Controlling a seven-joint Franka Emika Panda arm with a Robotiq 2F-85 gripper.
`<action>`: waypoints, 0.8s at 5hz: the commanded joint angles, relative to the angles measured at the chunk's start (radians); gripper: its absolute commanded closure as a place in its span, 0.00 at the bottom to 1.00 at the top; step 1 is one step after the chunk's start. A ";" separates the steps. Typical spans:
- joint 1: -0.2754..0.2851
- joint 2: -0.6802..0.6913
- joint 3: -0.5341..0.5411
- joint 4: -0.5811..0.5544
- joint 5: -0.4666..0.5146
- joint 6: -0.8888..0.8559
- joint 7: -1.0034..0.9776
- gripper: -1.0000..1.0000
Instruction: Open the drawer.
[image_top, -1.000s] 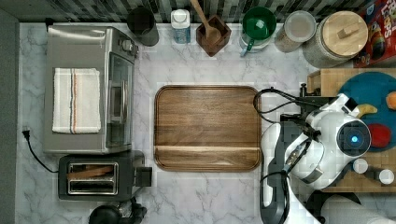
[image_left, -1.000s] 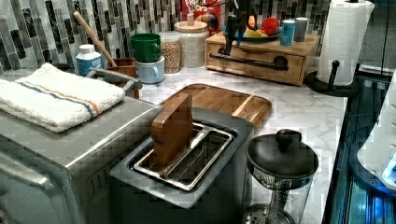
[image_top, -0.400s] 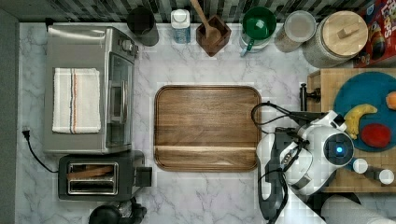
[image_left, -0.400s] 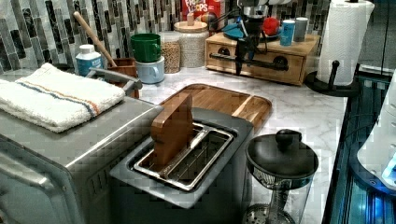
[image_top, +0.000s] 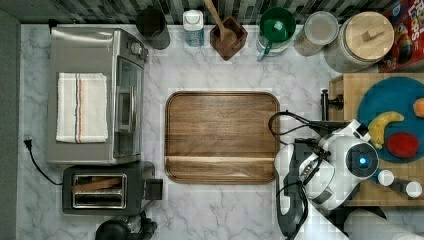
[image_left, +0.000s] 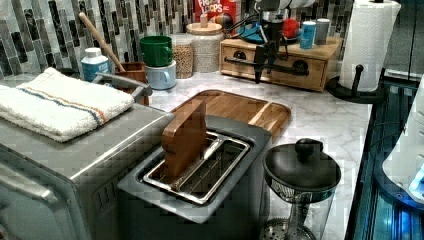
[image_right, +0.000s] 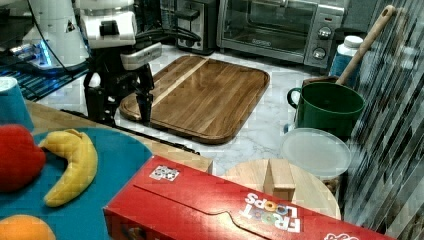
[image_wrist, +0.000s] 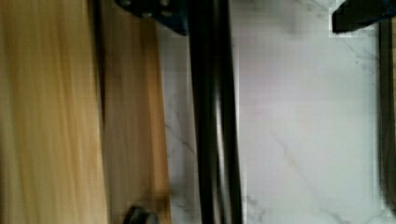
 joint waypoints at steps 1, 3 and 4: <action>0.067 0.024 0.114 -0.007 0.122 0.075 0.047 0.00; 0.144 0.043 0.174 0.016 0.153 -0.004 0.165 0.00; 0.198 0.017 0.208 -0.005 0.163 -0.021 0.270 0.00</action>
